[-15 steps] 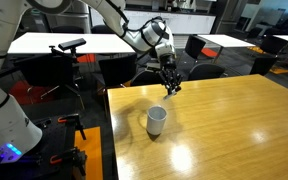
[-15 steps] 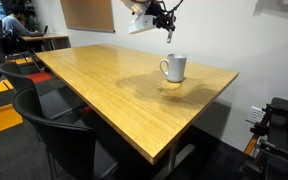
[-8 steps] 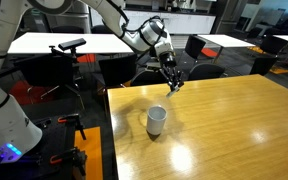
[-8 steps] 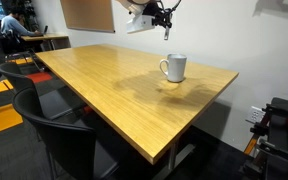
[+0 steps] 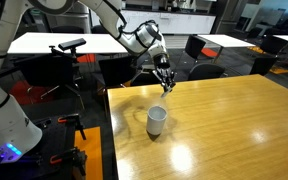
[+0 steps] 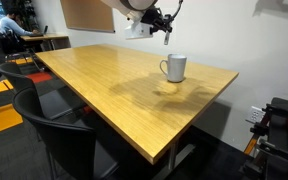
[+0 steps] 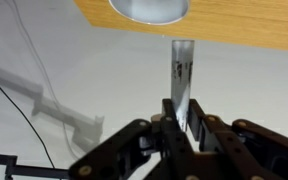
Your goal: Put the marker inside the mug
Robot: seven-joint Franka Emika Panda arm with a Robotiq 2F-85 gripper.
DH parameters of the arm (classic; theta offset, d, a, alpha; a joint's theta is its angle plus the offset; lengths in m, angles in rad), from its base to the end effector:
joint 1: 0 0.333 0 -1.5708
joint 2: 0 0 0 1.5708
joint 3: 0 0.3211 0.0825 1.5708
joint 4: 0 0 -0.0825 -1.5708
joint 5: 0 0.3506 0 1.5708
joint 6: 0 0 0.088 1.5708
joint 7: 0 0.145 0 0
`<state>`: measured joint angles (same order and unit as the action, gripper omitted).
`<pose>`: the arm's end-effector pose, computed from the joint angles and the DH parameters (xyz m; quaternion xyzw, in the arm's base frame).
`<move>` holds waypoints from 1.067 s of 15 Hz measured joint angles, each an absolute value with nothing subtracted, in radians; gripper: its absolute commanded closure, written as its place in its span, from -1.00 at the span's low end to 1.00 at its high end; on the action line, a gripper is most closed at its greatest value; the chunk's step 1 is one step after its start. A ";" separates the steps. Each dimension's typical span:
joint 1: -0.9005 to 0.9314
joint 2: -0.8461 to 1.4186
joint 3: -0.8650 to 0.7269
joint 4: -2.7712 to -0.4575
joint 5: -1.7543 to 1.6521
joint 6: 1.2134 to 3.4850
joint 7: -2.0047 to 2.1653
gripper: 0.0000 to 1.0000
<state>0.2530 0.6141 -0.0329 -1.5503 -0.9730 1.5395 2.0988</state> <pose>0.6238 0.0177 0.3071 0.5984 -0.5987 0.3112 0.4319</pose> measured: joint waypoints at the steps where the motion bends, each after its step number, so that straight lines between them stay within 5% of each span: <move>1: 0.255 0.613 -0.031 -1.559 -0.973 1.533 2.118 0.90; 16: 0.242 0.581 -0.021 -1.669 -0.997 1.511 2.206 0.90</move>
